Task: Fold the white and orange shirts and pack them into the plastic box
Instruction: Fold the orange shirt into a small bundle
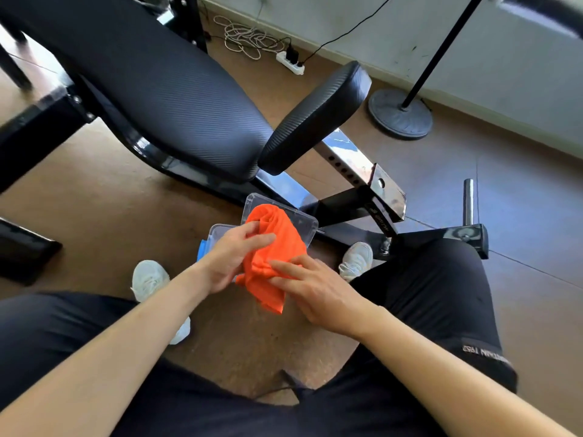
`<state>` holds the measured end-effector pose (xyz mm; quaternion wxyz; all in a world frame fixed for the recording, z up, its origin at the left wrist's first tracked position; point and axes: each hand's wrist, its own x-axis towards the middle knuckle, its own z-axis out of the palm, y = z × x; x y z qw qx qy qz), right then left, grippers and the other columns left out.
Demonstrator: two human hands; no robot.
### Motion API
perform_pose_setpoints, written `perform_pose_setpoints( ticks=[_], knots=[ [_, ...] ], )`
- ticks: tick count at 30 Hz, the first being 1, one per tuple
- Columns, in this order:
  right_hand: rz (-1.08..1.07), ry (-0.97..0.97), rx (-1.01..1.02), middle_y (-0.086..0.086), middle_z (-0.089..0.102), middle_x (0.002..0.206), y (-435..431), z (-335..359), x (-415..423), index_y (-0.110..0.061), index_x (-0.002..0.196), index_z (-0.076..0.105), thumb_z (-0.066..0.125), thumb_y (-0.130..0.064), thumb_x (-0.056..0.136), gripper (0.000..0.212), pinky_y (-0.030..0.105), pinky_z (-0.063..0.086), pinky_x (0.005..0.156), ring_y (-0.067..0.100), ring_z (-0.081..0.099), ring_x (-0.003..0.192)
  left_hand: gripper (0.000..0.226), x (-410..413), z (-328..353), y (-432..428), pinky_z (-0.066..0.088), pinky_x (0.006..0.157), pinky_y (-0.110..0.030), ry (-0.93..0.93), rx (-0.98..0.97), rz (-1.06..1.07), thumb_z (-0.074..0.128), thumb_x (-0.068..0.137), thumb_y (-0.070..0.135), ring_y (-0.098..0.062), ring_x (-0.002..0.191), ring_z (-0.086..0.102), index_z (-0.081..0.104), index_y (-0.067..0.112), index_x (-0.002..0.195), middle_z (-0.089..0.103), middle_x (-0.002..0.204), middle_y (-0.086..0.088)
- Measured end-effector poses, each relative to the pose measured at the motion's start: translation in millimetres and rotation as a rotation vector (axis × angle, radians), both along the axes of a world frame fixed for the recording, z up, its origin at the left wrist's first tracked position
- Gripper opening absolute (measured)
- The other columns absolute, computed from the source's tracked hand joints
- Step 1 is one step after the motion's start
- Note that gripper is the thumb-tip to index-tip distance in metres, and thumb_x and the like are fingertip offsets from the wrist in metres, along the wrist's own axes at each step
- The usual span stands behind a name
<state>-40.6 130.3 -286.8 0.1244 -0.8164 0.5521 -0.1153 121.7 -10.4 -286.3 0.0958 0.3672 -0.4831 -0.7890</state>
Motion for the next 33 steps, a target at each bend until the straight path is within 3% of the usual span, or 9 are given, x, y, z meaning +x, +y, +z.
perform_pose_setpoints(
  ticks=[3, 7, 11, 15, 19, 23, 25, 28, 33],
  knots=[
    [0.034, -0.093, 0.074, 0.005, 0.062, 0.140, 3, 3, 8, -0.013, 0.122, 0.069, 0.040, -0.013, 0.084, 0.049, 0.044, 0.050, 0.095, 0.033, 0.059, 0.110, 0.065, 1, -14, -4, 0.057, 0.087, -0.029, -0.117, -0.240, 0.059, 0.088, 0.066, 0.035, -0.014, 0.111, 0.068, 0.061, 0.026, 0.124, 0.071, 0.116, 0.008],
    [-0.264, -0.498, 0.120, -0.001, 0.075, 0.109, 1, 9, 3, -0.012, 0.102, 0.076, 0.067, -0.007, 0.083, 0.022, 0.040, 0.052, 0.091, 0.017, 0.067, 0.101, 0.071, 3, -21, -11, 0.050, 0.106, -0.042, -0.093, -0.338, 0.093, 0.088, 0.070, 0.015, -0.016, 0.111, 0.067, 0.058, 0.014, 0.135, 0.070, 0.123, -0.002],
    [-0.642, -0.654, 0.053, -0.007, 0.066, 0.116, -22, 21, -27, -0.020, 0.115, 0.064, 0.083, -0.018, 0.080, 0.040, 0.031, 0.051, 0.093, 0.008, 0.062, 0.107, 0.059, 8, -14, -16, 0.054, 0.099, -0.036, -0.002, -0.325, 0.008, 0.076, 0.072, 0.007, -0.016, 0.104, 0.069, 0.060, 0.007, 0.129, 0.072, 0.116, -0.006],
    [-0.498, -0.671, 0.354, -0.011, 0.052, 0.144, -46, 32, -40, -0.037, 0.146, 0.039, 0.082, -0.038, 0.082, 0.077, 0.024, 0.041, 0.111, 0.001, 0.048, 0.135, 0.049, 13, -6, -20, 0.055, 0.088, -0.028, 0.085, -0.284, -0.115, 0.072, 0.082, -0.010, -0.017, 0.103, 0.070, 0.058, 0.005, 0.126, 0.072, 0.112, -0.007],
    [-0.485, -0.841, 0.369, -0.005, 0.066, 0.129, -47, 22, -25, -0.035, 0.144, 0.045, 0.074, -0.029, 0.092, 0.060, 0.040, 0.055, 0.100, 0.010, 0.065, 0.117, 0.057, 15, -2, -20, 0.055, 0.094, -0.034, 0.079, -0.314, -0.101, 0.073, 0.078, 0.003, -0.020, 0.109, 0.067, 0.054, 0.009, 0.131, 0.067, 0.121, -0.009],
    [-0.573, -0.977, 0.237, -0.002, 0.071, 0.116, -43, 15, -20, -0.036, 0.142, 0.049, 0.071, -0.022, 0.094, 0.055, 0.035, 0.057, 0.094, 0.015, 0.070, 0.106, 0.077, 17, -3, -22, 0.055, 0.098, -0.040, 0.055, -0.335, -0.105, 0.077, 0.076, 0.011, -0.028, 0.117, 0.065, 0.041, 0.020, 0.144, 0.062, 0.130, -0.016],
    [-0.604, -1.016, 0.180, -0.010, 0.071, 0.116, -44, 17, -22, -0.038, 0.142, 0.050, 0.070, -0.021, 0.094, 0.054, 0.030, 0.056, 0.094, 0.011, 0.068, 0.107, 0.086, 15, -3, -22, 0.056, 0.095, -0.033, 0.011, -0.324, -0.119, 0.079, 0.075, 0.017, -0.018, 0.115, 0.066, 0.036, 0.025, 0.149, 0.063, 0.129, -0.008],
    [-0.661, -0.975, 0.101, -0.015, 0.062, 0.134, -46, 19, -27, -0.032, 0.144, 0.051, 0.069, -0.020, 0.095, 0.053, 0.030, 0.049, 0.107, 0.003, 0.060, 0.122, 0.065, 12, -4, -20, 0.054, 0.084, -0.020, -0.092, -0.341, -0.132, 0.080, 0.072, 0.028, -0.003, 0.101, 0.069, 0.059, 0.020, 0.133, 0.072, 0.115, 0.005],
    [-0.751, -0.723, -0.033, -0.005, 0.064, 0.129, -47, 12, -33, -0.030, 0.142, 0.054, 0.072, -0.018, 0.091, 0.056, 0.010, 0.038, 0.103, 0.001, 0.057, 0.116, 0.043, 6, -5, -16, 0.057, 0.071, -0.023, -0.114, -0.254, 0.021, 0.086, 0.076, 0.023, -0.010, 0.091, 0.073, 0.069, 0.018, 0.115, 0.077, 0.094, 0.013]
  ],
)
